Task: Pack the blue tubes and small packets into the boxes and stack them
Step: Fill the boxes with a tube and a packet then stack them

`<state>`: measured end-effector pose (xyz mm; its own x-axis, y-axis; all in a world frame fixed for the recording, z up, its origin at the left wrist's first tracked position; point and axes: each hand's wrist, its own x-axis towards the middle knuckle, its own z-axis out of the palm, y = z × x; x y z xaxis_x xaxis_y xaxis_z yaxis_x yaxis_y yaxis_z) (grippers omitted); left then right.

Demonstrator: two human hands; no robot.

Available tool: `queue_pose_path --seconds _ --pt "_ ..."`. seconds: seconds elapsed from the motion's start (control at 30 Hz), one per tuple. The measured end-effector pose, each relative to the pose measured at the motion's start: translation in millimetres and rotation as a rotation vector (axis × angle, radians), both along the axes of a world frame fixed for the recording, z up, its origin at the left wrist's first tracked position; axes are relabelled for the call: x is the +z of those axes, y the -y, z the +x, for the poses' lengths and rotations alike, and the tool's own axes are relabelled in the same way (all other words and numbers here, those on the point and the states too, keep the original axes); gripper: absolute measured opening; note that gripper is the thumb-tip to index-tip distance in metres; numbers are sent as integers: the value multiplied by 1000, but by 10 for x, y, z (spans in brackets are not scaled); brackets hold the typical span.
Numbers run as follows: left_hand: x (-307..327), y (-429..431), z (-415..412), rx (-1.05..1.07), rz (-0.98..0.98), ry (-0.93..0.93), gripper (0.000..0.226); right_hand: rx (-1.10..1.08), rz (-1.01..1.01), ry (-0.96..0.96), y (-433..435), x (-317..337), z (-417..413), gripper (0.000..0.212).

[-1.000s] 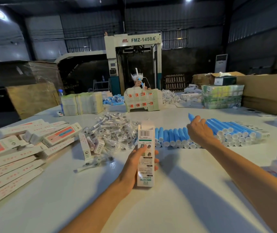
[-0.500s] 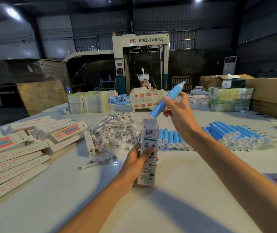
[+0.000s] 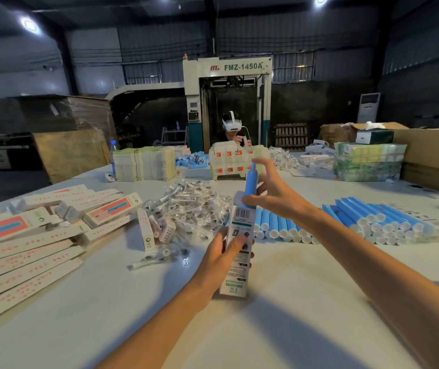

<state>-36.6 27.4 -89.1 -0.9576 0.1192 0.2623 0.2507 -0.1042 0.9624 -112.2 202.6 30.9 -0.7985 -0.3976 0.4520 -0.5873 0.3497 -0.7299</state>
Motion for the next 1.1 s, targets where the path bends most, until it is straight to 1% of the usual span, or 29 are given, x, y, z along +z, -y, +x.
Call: queue_pose_path --seconds 0.07,0.13,0.2,0.27,0.3,0.33,0.4,0.47,0.53,0.6,0.63,0.7,0.77,0.83,0.87,0.93,0.97,1.03,1.1 --pt "-2 -5 -13 14 26 9 39 -17 74 -59 20 -108 6 54" --pt "-13 -11 -19 30 56 19 33 -58 92 -124 60 -240 21 27" --pt "-33 -20 -15 61 88 34 29 -84 -21 -152 123 -371 29 19" --pt "-37 -20 -8 150 130 29 34 -132 -184 -136 197 -488 26 17" --pt "-32 -4 -12 222 139 16 37 -167 -219 -112 249 -547 12 17" --pt "-28 25 -27 306 132 -3 37 -192 -208 -81 315 -604 -12 16" --pt "-23 118 -72 468 92 -44 24 -169 -92 -33 501 -732 -68 19" --pt "-22 247 -132 604 51 -71 9 -81 57 -46 742 -845 -86 24" --pt "-17 363 -170 708 18 -77 5 8 170 -78 981 -958 -89 23" --pt "-3 426 -169 776 -16 -95 6 69 236 -60 1184 -1072 -91 11" --pt "-2 443 -166 798 -35 -109 8 92 245 -45 1268 -1116 -84 10" --pt "-7 462 -164 820 -59 -116 13 104 246 -53 1381 -1209 -98 15" --pt "-14 459 -162 814 -77 -108 19 91 218 -130 1434 -1277 -92 17" --pt "-11 444 -162 785 -79 -116 16 64 226 -218 1429 -1267 -71 16" --pt "-7 437 -163 777 -76 -122 15 81 261 -285 1423 -1273 -97 12" --pt "6 421 -166 762 -55 -128 18 36 372 -384 1381 -1263 -105 8" --pt "13 408 -160 747 -40 -124 23 -4 361 -381 1343 -1279 -97 11" --pt "25 381 -139 704 -15 -115 26 -72 364 -301 1248 -1299 -94 25" --pt "34 340 -97 648 24 -115 29 -3 514 -256 1125 -1205 -32 23"
